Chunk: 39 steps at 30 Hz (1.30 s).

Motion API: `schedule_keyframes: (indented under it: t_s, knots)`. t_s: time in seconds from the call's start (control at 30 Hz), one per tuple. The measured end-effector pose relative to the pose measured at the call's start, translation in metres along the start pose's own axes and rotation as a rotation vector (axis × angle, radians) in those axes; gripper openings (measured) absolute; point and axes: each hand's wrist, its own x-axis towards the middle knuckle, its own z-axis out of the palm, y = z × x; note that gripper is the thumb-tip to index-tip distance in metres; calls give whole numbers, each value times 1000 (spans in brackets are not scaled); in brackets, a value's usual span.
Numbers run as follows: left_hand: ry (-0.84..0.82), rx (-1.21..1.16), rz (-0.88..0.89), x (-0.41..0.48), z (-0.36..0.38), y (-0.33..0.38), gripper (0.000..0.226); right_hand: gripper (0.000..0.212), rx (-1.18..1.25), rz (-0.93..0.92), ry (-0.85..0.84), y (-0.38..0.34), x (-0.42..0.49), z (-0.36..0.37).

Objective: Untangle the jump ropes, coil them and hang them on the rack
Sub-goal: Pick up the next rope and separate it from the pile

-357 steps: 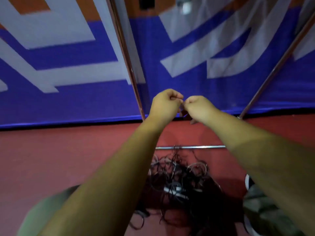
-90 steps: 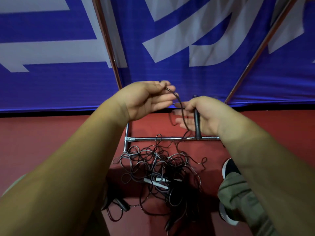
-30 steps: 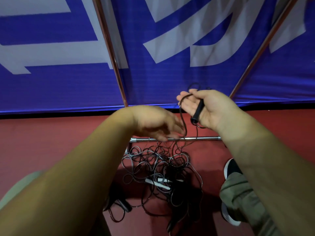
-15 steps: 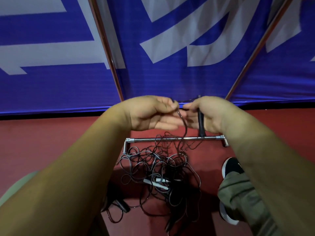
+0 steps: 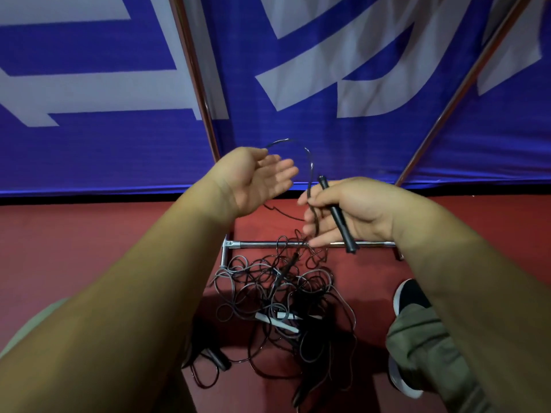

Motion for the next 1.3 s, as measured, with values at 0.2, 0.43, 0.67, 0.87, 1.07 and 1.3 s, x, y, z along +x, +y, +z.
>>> schedule_keyframes:
  t_s: [0.2, 0.43, 0.67, 0.87, 1.07, 1.3]
  knots:
    - [-120, 654, -100, -1, 2, -17, 48, 15, 457, -202, 106, -16, 0, -1]
    - [-500, 1316, -163, -13, 7, -37, 25, 17, 787, -266, 218, -18, 8, -9]
    - [-265, 575, -114, -15, 18, -14, 27, 27, 38, 86, 324, -2, 12, -22]
    - [45, -53, 36, -4, 7, 7, 21, 36, -202, 191, -92, -1, -2, -14]
    - [194, -323, 133, 2, -8, 17, 18, 39, -31, 118, -189, -6, -10, -14]
    - [227, 407, -161, -11, -4, 18, 55, 26, 118, -45, -158, -7, -8, -9]
